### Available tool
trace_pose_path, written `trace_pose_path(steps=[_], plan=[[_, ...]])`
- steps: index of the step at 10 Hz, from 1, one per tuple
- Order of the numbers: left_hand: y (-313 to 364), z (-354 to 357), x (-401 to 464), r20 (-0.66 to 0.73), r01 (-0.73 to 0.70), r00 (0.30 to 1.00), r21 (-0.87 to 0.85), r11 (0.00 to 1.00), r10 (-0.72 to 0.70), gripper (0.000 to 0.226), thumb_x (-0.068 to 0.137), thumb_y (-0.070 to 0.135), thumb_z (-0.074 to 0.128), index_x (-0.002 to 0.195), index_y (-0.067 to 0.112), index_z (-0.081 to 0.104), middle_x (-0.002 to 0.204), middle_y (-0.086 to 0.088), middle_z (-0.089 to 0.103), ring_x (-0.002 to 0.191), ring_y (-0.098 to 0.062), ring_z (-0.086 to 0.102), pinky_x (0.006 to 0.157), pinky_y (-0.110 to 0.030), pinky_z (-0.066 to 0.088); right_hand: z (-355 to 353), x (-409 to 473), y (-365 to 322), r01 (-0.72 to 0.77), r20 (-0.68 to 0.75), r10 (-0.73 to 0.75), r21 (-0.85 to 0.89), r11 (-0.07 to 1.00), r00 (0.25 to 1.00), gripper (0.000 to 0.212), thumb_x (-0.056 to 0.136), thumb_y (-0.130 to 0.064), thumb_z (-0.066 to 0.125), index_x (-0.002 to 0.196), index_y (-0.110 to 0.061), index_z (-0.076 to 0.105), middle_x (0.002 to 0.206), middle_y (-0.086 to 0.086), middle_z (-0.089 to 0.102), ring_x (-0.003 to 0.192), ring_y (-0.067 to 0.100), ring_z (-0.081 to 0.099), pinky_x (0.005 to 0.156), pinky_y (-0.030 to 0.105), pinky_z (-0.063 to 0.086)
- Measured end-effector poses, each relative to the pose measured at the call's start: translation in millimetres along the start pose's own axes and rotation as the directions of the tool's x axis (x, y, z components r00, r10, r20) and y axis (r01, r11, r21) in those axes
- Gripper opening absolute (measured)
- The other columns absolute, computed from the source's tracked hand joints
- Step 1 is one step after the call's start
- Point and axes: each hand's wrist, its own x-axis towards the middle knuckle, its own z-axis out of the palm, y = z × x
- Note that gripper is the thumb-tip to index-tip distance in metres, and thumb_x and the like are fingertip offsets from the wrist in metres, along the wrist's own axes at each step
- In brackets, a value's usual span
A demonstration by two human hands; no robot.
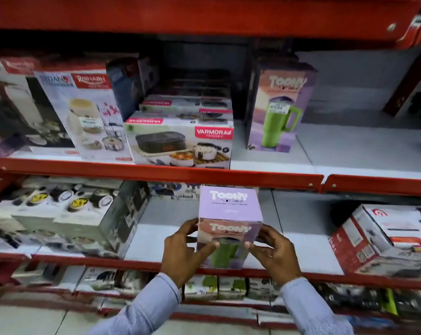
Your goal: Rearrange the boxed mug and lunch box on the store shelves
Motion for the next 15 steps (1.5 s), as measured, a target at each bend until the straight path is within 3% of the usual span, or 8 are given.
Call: trace_pose_path(steps=[2, 4, 6, 7, 9, 10, 12, 15], plan=[[101, -22, -8, -0.128, -0.323, 0.938, 0.017, 0.946, 0.322, 0.066, 0.066, 0.063, 0.082, 0.125, 0.036, 0.066, 0.104, 0.025, 0.077, 0.085, 0.003, 0.074, 0.069, -0.020, 0.062, -42, -6, -89, 0.349, -0.195, -0.347, -0.023, 0.937, 0.917, 0.045, 0.068, -0.041, 0.080, 0.111, -0.037, 0.070, 0.104, -0.011, 0.078, 0.091, 0.011, 0.075, 0.072, 0.020, 0.061], [199, -13, 23, -0.231, -0.598, 0.777, 0.024, 0.801, 0.586, 0.056, 0.076, 0.047, 0.084, 0.123, 0.020, 0.068, 0.107, 0.017, 0.077, 0.089, 0.006, 0.072, 0.074, -0.004, 0.053, -86, 29, -169, 0.574, -0.286, -0.551, -0.006, 0.819, 0.784, 0.035, 0.077, -0.039, 0.078, 0.106, -0.024, 0.067, 0.095, -0.005, 0.077, 0.085, 0.014, 0.075, 0.072, 0.022, 0.060], [229, 21, 75, -0.175, -0.558, 0.814, 0.027, 0.829, 0.553, 0.053, 0.083, 0.035, 0.080, 0.131, 0.018, 0.062, 0.074, 0.015, 0.068, 0.065, 0.024, 0.057, 0.062, 0.007, 0.039, -103, 90, -174, 0.507, -0.319, -0.506, -0.087, 0.857, 0.801, 0.035, 0.078, -0.024, 0.077, 0.108, -0.041, 0.067, 0.102, -0.019, 0.077, 0.095, 0.005, 0.073, 0.078, 0.017, 0.058], [227, 36, 100, -0.181, -0.501, 0.841, 0.098, 0.860, 0.511, 0.053, 0.084, 0.035, 0.078, 0.131, 0.015, 0.063, 0.089, -0.003, 0.079, 0.065, 0.025, 0.057, 0.063, 0.007, 0.039, -107, 118, -163, 0.440, -0.286, -0.458, -0.127, 0.889, 0.842, 0.036, 0.084, -0.015, 0.075, 0.107, -0.040, 0.065, 0.101, -0.026, 0.074, 0.095, -0.001, 0.071, 0.079, 0.015, 0.059], [213, 52, 134, -0.149, -0.377, 0.905, 0.155, 0.913, 0.398, 0.044, 0.087, 0.045, 0.071, 0.121, 0.017, 0.063, 0.105, 0.000, 0.079, 0.098, -0.021, 0.073, 0.085, -0.027, 0.055, -109, 153, -145, 0.369, -0.244, -0.410, -0.196, 0.909, 0.879, 0.033, 0.089, -0.018, 0.070, 0.122, -0.022, 0.066, 0.108, -0.007, 0.074, 0.092, -0.009, 0.068, 0.073, 0.001, 0.049], [211, 54, 142, -0.163, -0.358, 0.907, 0.193, 0.914, 0.389, 0.045, 0.087, 0.051, 0.069, 0.115, 0.017, 0.064, 0.082, 0.009, 0.073, 0.072, -0.008, 0.069, 0.067, -0.018, 0.050, -110, 160, -145, 0.351, -0.234, -0.401, -0.230, 0.908, 0.886, 0.035, 0.091, -0.021, 0.068, 0.126, -0.022, 0.064, 0.108, -0.009, 0.073, 0.092, -0.011, 0.068, 0.073, 0.000, 0.049], [213, 58, 146, -0.128, -0.346, 0.920, 0.179, 0.921, 0.371, 0.050, 0.084, 0.058, 0.067, 0.117, 0.020, 0.064, 0.101, 0.005, 0.079, 0.087, -0.009, 0.073, 0.082, -0.027, 0.061, -115, 164, -147, 0.321, -0.238, -0.387, -0.274, 0.907, 0.891, 0.038, 0.093, -0.023, 0.066, 0.131, -0.020, 0.062, 0.113, -0.005, 0.072, 0.091, -0.005, 0.066, 0.072, 0.000, 0.049], [218, 54, 133, -0.162, -0.381, 0.891, 0.238, 0.893, 0.423, 0.056, 0.087, 0.053, 0.067, 0.127, 0.014, 0.061, 0.102, -0.007, 0.079, 0.077, -0.015, 0.069, 0.083, -0.029, 0.061, -115, 143, -159, 0.295, -0.345, -0.382, -0.278, 0.914, 0.858, 0.047, 0.091, -0.025, 0.068, 0.135, -0.017, 0.057, 0.126, 0.005, 0.068, 0.112, 0.024, 0.066, 0.091, 0.036, 0.056]])
